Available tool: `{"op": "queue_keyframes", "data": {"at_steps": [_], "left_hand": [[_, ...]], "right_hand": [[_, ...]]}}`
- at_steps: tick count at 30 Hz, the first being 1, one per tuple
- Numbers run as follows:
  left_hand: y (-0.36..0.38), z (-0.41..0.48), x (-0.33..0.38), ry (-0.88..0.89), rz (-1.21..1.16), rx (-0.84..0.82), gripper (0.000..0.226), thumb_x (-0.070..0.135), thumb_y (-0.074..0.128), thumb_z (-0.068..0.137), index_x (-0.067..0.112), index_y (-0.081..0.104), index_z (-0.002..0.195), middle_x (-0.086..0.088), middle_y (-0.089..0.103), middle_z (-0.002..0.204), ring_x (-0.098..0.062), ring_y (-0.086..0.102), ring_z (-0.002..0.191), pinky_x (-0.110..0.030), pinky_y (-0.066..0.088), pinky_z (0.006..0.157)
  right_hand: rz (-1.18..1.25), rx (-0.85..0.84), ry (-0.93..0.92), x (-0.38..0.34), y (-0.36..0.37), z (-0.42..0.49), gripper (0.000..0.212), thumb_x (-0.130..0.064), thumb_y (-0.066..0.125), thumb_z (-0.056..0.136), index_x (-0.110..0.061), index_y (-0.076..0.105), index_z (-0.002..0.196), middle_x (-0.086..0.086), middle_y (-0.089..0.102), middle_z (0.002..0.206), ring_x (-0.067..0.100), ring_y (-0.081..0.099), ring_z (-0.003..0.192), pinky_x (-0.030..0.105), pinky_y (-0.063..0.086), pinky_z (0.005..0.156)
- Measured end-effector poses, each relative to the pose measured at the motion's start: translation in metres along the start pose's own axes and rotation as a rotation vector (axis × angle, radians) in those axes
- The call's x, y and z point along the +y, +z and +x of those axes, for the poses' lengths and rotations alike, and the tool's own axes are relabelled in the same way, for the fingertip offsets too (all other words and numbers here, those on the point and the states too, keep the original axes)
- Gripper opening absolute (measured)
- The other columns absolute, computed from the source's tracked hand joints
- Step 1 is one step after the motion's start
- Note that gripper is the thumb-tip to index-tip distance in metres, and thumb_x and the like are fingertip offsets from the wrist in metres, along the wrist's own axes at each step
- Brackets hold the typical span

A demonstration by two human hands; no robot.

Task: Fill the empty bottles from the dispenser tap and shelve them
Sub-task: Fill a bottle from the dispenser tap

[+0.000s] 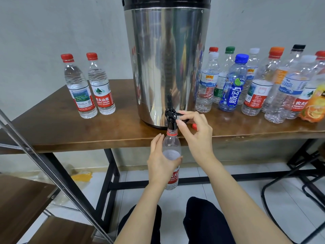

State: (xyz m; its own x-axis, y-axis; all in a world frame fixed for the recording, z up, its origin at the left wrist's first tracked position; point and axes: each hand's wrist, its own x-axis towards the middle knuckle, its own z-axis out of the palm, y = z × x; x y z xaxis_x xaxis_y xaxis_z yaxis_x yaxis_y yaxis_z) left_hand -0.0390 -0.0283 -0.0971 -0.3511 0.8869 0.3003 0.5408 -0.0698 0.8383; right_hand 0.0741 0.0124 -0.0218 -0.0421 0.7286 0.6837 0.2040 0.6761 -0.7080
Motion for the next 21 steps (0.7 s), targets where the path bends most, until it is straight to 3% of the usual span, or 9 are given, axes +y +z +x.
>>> {"op": "queue_keyframes", "data": {"at_steps": [9, 16, 21], "left_hand": [[0.0008, 0.0, -0.0001, -0.014, -0.011, -0.011, 0.095, 0.032, 0.088, 0.069, 0.025, 0.037, 0.149, 0.021, 0.032, 0.151, 0.016, 0.029, 0.116, -0.018, 0.033, 0.099], [-0.0003, -0.0003, 0.0016, -0.022, -0.02, -0.022, 0.094, 0.032, 0.088, 0.07, 0.025, 0.037, 0.149, 0.021, 0.032, 0.151, 0.015, 0.03, 0.115, -0.018, 0.032, 0.1], [-0.0003, 0.0001, 0.0018, -0.025, -0.009, -0.011, 0.095, 0.032, 0.088, 0.07, 0.025, 0.037, 0.149, 0.019, 0.032, 0.152, 0.004, 0.037, 0.127, -0.019, 0.032, 0.1]], "right_hand": [[0.029, 0.01, 0.014, -0.0013, 0.0016, -0.0012, 0.02, -0.035, 0.062, 0.087, -0.017, 0.066, 0.094, -0.016, 0.067, 0.113, 0.005, 0.057, 0.101, 0.008, 0.04, 0.082], [0.03, 0.018, 0.016, 0.0002, 0.0025, -0.0017, 0.023, -0.036, 0.061, 0.087, -0.015, 0.067, 0.094, -0.012, 0.068, 0.114, 0.005, 0.057, 0.098, 0.012, 0.043, 0.082], [0.029, 0.023, 0.017, 0.0008, 0.003, -0.0015, 0.023, -0.037, 0.061, 0.087, -0.016, 0.066, 0.094, -0.012, 0.068, 0.114, 0.007, 0.057, 0.097, 0.015, 0.045, 0.081]]}}
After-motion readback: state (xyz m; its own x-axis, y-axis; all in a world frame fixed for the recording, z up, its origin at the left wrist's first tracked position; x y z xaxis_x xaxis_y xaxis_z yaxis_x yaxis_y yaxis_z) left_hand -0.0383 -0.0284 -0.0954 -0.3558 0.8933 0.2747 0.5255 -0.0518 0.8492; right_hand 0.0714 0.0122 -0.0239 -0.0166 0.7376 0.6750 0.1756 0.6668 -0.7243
